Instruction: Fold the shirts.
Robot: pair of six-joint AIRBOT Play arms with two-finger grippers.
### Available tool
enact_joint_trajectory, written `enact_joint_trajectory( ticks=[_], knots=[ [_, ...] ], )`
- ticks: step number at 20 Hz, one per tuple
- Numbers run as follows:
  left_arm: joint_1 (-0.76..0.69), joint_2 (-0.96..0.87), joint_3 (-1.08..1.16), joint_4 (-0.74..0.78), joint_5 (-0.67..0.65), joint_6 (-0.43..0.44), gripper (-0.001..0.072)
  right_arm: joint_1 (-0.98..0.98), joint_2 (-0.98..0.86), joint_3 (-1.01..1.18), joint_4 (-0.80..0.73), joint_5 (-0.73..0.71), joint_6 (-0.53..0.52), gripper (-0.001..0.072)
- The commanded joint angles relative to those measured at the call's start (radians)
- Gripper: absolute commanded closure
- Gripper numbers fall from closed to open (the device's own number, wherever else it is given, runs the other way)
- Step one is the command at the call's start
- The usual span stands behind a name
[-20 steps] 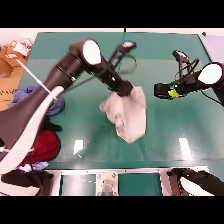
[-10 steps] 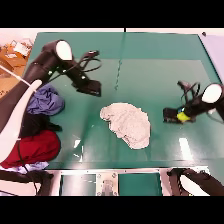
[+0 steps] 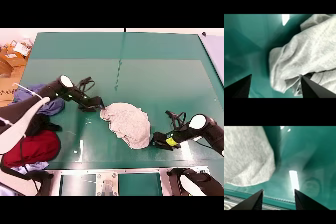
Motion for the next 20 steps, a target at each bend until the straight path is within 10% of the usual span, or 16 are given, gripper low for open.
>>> enact_joint_trajectory(
  ticks=[1,6,8,10,20],
  knots=[
    [-0.070,-0.042,-0.029,-0.106,0.090,0.057,0.0007,0.005,0.003,-0.091,0.104,-0.107,-0.052,0.0262],
    [-0.074,-0.042,-0.028,-0.099,0.111,0.061,0.0651,0.006,-0.042,-0.107,0.276,-0.324,-0.164,0.0268],
    [-0.048,-0.042,-0.025,-0.093,0.073,0.079,0.0686,0.010,-0.085,-0.107,0.366,-0.323,-0.247,0.0391],
    [0.000,-0.033,-0.013,-0.053,0.014,0.078,0.0687,0.018,-0.111,-0.106,0.362,-0.304,-0.312,0.0706],
    [0.158,0.401,0.282,0.099,-0.162,-0.002,0.0688,-0.163,-0.032,0.488,0.172,-0.042,-0.251,0.0703]
  ],
)
